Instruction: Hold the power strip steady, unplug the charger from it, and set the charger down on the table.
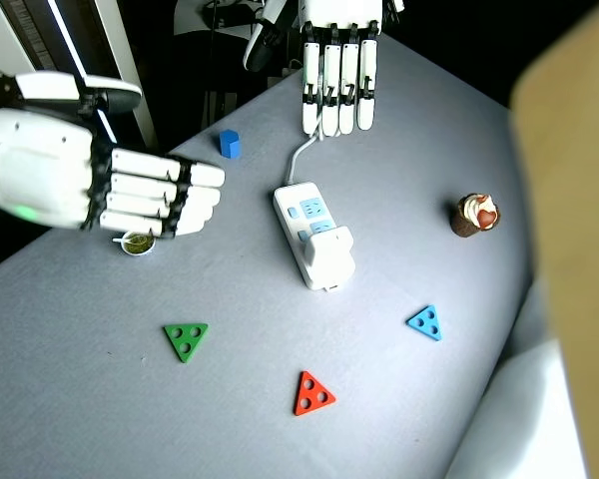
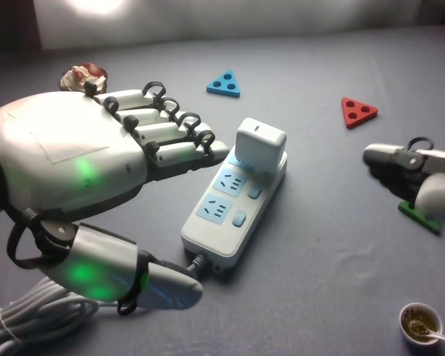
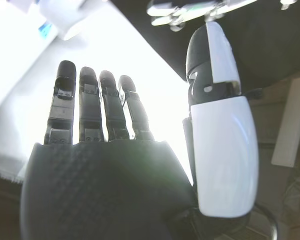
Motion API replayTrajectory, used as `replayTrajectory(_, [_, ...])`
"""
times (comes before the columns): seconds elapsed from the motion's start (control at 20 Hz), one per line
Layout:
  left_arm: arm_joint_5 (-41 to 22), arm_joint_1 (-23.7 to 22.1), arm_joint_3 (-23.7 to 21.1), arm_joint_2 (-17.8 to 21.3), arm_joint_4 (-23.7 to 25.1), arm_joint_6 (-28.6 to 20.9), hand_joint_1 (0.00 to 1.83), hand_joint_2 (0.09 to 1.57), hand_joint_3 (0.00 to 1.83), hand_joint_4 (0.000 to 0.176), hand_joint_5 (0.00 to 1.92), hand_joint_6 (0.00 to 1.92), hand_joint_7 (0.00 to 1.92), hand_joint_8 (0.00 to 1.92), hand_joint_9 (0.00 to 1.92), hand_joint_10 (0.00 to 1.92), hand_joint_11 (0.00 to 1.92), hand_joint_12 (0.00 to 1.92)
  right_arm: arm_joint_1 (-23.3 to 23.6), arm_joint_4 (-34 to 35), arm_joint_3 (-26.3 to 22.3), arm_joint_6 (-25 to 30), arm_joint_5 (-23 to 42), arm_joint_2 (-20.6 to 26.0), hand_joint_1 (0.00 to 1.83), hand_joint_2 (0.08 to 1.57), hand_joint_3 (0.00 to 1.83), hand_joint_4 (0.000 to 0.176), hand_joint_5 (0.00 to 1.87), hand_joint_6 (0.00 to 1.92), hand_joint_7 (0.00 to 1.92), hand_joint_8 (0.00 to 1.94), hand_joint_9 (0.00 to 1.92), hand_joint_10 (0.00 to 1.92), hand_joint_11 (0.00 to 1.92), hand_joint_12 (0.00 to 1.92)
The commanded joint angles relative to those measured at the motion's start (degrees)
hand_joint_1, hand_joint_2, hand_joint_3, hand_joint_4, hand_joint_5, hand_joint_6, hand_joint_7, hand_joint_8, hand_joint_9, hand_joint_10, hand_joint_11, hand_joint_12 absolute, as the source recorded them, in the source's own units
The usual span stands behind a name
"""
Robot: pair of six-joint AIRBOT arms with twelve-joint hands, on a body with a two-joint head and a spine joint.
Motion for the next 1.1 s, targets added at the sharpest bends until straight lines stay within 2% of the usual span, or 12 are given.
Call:
replayTrajectory(0.0, [-4.54, -1.07, 0.07, -0.38, -0.7, -0.05, 0.0, 0.96, 0.01, 0.0, 0.11, 0.01, 0.11, 0.01, 0.12, 0.01, 0.02, 0.18, 0.24, -0.74, 0.15, -0.08, 6.69, 0.11, 0.0, 0.97, 0.01, 0.0, 0.17, 0.0, 0.17, 0.01, 0.15, 0.01, 0.1, 0.07])
replayTrajectory(0.15, [-2.57, -1.17, 0.66, -1.77, -2.0, -0.07, 0.0, 0.95, 0.0, 0.0, 0.1, 0.0, 0.1, 0.0, 0.1, 0.0, 0.0, 0.17, 0.71, 0.47, 0.28, -1.03, 6.69, -0.34, 0.0, 0.97, 0.01, 0.0, 0.15, 0.0, 0.16, 0.0, 0.14, 0.0, 0.09, 0.06])
replayTrajectory(0.35, [0.4, -1.17, 2.65, -5.68, -3.53, -0.09, 0.0, 0.96, 0.0, 0.0, 0.12, 0.01, 0.12, 0.01, 0.11, 0.01, 0.02, 0.17, 0.63, 0.93, 0.97, -3.44, 9.06, -1.9, 0.0, 0.97, 0.0, 0.0, 0.18, 0.01, 0.18, 0.01, 0.16, 0.01, 0.11, 0.07])
replayTrajectory(0.5, [4.59, -1.12, 4.18, -8.32, -4.45, -0.09, 0.0, 0.96, 0.0, 0.0, 0.11, 0.0, 0.11, 0.0, 0.09, 0.0, 0.0, 0.15, 0.66, 3.49, 1.52, -5.28, 9.96, -2.48, 0.0, 0.97, 0.0, 0.0, 0.22, 0.0, 0.21, 0.0, 0.19, 0.0, 0.14, 0.07])
replayTrajectory(0.7, [6.01, -0.22, 6.96, -12.12, -4.65, 0.17, 0.0, 0.96, 0.0, 0.0, 0.11, 0.0, 0.1, 0.0, 0.08, 0.0, 0.01, 0.15, 1.29, 7.7, 1.82, -9.33, 12.56, -4.15, 0.07, 1.0, 0.01, 0.0, 0.22, 0.0, 0.21, 0.0, 0.2, 0.0, 0.14, 0.07])
replayTrajectory(0.75, [5.92, 0.4, 7.69, -13.24, -5.02, 0.17, 0.0, 0.96, 0.0, 0.0, 0.12, 0.01, 0.11, 0.0, 0.08, 0.0, 0.01, 0.15, 1.62, 9.11, 1.88, -10.26, 12.78, -4.66, 0.1, 1.01, 0.01, 0.0, 0.22, 0.0, 0.21, 0.0, 0.2, 0.0, 0.15, 0.07])
replayTrajectory(0.8, [5.88, 0.86, 8.14, -13.97, -5.63, 0.17, 0.0, 0.97, 0.0, 0.0, 0.11, 0.0, 0.1, 0.0, 0.07, 0.0, 0.0, 0.13, 1.95, 10.52, 1.88, -11.02, 12.85, -5.08, 0.23, 1.02, 0.01, 0.0, 0.23, 0.0, 0.22, 0.0, 0.2, 0.0, 0.16, 0.08])
replayTrajectory(0.9, [4.87, 2.58, 9.73, -16.43, -6.44, 0.16, 0.0, 0.96, 0.0, 0.0, 0.12, 0.01, 0.11, 0.0, 0.08, 0.01, 0.01, 0.13, 3.71, 17.44, 1.82, -17.78, 14.24, -7.49, 0.37, 1.06, 0.02, 0.0, 0.19, 0.0, 0.18, 0.0, 0.18, 0.0, 0.16, 0.08])
replayTrajectory(1.05, [4.92, 3.49, 10.85, -18.06, -6.45, 0.18, 0.0, 0.96, 0.0, 0.0, 0.11, 0.0, 0.13, 0.01, 0.1, 0.01, 0.03, 0.14, 5.95, 25.19, 2.05, -24.69, 15.51, -10.04, 0.54, 1.09, 0.01, 0.0, 0.19, 0.0, 0.21, 0.01, 0.22, 0.01, 0.2, 0.1])
